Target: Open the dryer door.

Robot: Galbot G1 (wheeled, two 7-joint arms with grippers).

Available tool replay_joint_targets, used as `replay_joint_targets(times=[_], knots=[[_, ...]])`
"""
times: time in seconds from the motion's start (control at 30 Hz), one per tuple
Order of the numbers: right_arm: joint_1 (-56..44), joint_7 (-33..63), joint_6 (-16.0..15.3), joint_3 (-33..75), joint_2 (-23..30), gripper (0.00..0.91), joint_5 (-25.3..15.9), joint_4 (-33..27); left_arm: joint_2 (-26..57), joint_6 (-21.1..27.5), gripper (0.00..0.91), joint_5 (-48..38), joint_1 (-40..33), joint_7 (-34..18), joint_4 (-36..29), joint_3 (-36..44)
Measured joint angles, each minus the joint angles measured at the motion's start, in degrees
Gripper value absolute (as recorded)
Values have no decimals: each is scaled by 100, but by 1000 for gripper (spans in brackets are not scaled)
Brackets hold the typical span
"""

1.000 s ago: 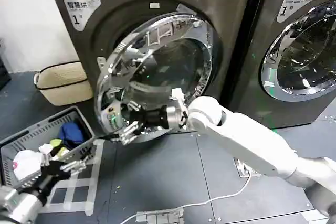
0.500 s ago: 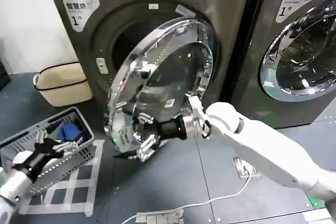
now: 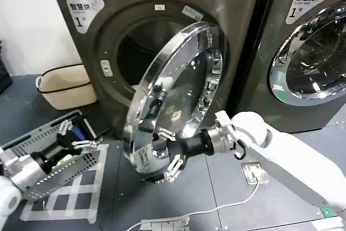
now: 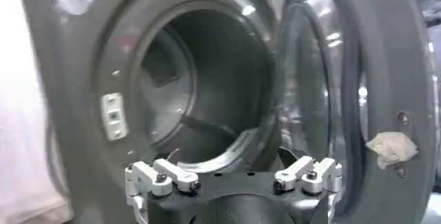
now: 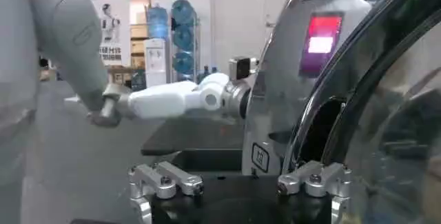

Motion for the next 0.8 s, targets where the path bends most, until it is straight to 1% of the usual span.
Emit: replay_joint_targets(times=[0.2, 0.4, 0.57, 0.8], knots=[[-358, -86, 32, 419, -235, 907, -136, 72, 303, -80, 907, -45, -335, 207, 20, 457], [-998, -66, 121, 1128, -487, 907, -180, 197, 471, -111, 907, -25, -799, 304, 122, 1044], [-1665, 25, 282, 1880, -647, 907, -382, 168, 515, -143, 907, -12, -1250, 339, 217, 1544], [-2835, 166, 416, 3230, -675, 907, -577, 227, 544, -177, 907, 7, -1833, 381, 364, 2279]])
